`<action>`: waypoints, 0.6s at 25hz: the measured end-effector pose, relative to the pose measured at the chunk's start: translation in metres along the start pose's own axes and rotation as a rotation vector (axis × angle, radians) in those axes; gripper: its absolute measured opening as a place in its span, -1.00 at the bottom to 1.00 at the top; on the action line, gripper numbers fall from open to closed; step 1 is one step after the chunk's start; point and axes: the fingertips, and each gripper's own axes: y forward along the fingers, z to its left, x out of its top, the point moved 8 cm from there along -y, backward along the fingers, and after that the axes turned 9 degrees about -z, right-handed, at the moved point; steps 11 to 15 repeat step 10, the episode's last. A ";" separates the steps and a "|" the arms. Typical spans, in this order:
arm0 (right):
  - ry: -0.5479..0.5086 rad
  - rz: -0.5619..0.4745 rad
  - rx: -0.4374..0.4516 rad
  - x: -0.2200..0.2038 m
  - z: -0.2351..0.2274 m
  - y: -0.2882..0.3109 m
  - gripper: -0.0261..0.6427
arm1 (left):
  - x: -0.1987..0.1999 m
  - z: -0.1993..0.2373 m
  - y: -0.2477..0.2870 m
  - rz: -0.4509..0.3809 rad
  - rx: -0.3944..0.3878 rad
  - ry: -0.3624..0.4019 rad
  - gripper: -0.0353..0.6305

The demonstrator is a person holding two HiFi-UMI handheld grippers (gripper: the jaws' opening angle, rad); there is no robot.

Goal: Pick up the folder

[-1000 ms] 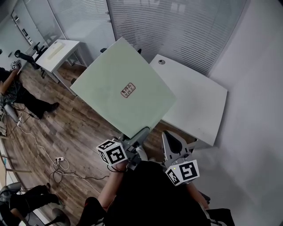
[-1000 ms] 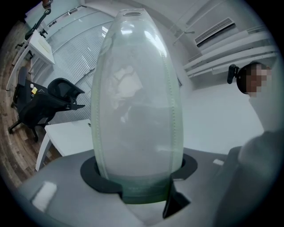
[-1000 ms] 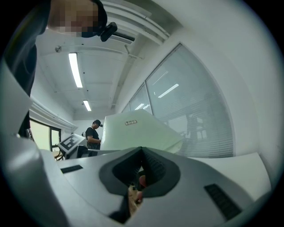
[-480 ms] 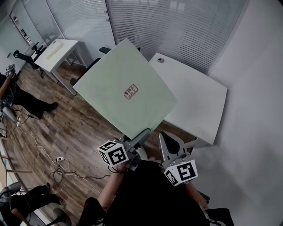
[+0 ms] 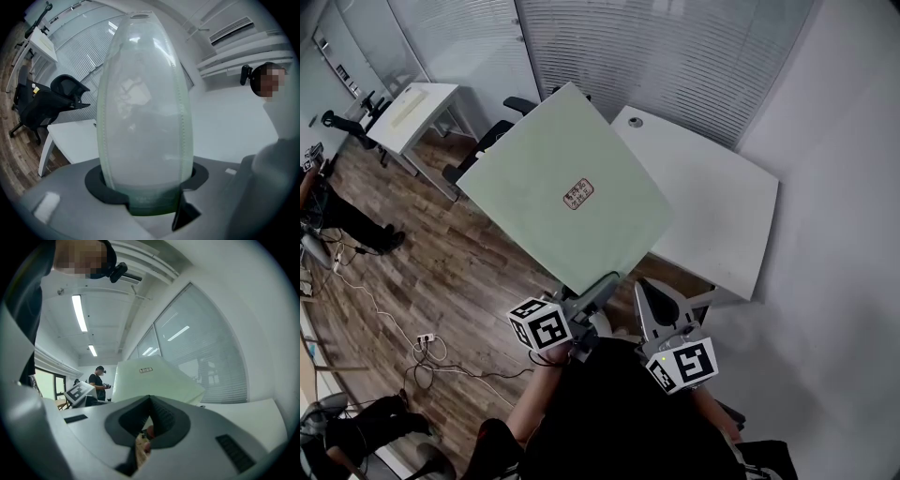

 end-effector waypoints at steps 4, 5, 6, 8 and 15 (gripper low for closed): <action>0.002 0.001 -0.002 0.004 0.000 0.001 -0.92 | -0.001 -0.002 0.008 0.021 -0.007 -0.008 -0.06; 0.005 0.003 -0.003 0.003 0.000 0.002 -0.92 | -0.001 -0.002 0.009 0.025 -0.009 -0.008 -0.06; 0.007 0.005 -0.002 0.002 0.001 0.003 -0.92 | -0.001 -0.002 0.009 0.028 -0.012 -0.006 -0.06; 0.010 0.010 0.004 0.000 0.004 0.006 -0.92 | 0.000 0.000 0.009 0.036 -0.018 -0.002 -0.06; 0.013 0.017 0.012 -0.002 0.006 0.009 -0.92 | 0.001 0.002 0.008 0.046 -0.022 0.001 -0.06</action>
